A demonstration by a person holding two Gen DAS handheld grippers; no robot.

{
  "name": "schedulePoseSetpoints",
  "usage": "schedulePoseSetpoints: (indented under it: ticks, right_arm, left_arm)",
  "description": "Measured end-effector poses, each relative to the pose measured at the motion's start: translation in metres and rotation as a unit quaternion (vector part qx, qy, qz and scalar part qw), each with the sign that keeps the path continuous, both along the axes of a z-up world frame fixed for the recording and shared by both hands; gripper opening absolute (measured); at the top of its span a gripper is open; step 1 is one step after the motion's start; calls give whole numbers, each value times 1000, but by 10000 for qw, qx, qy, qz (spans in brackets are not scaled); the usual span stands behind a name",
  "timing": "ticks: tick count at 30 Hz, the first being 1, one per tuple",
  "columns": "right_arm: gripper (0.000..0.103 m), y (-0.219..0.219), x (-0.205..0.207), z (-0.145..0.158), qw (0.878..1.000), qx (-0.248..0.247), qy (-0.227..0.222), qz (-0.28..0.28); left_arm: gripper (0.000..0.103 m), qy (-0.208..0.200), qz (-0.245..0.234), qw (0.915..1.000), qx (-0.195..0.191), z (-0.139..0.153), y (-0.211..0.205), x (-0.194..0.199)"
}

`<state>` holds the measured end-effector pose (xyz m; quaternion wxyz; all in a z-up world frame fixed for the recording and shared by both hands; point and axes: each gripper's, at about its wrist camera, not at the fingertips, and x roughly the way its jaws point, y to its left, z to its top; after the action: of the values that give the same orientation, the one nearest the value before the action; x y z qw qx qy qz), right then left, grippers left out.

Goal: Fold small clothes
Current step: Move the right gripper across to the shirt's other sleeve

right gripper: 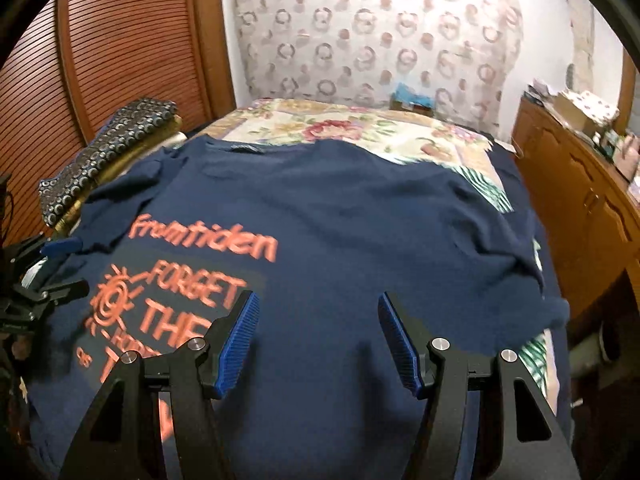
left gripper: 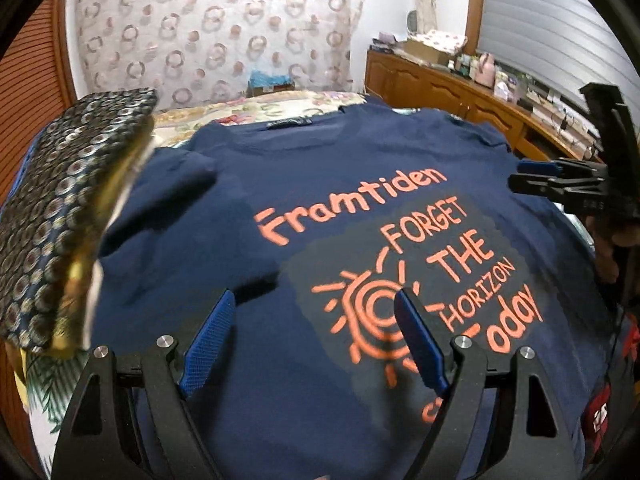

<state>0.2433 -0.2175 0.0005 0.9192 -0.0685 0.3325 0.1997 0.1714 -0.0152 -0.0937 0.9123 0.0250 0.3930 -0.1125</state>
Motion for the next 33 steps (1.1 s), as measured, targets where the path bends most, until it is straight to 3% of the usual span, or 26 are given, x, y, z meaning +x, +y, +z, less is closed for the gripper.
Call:
schedulePoseSetpoints:
  ticks: [17,26,33]
  right_arm:
    - [64,-50,2,10,9966,106,10,-819]
    - [64,-67,20,5,9901,325,218,-1351]
    - [64,-63,43,2,9858,544,474,-1516]
  left_arm:
    - [82,400,-88,9990,159,-11,-25,43]
    - [95,455,-232,9985,211,-13,-31,43]
    - [95,458,-238,9984,249,-13,-34,44]
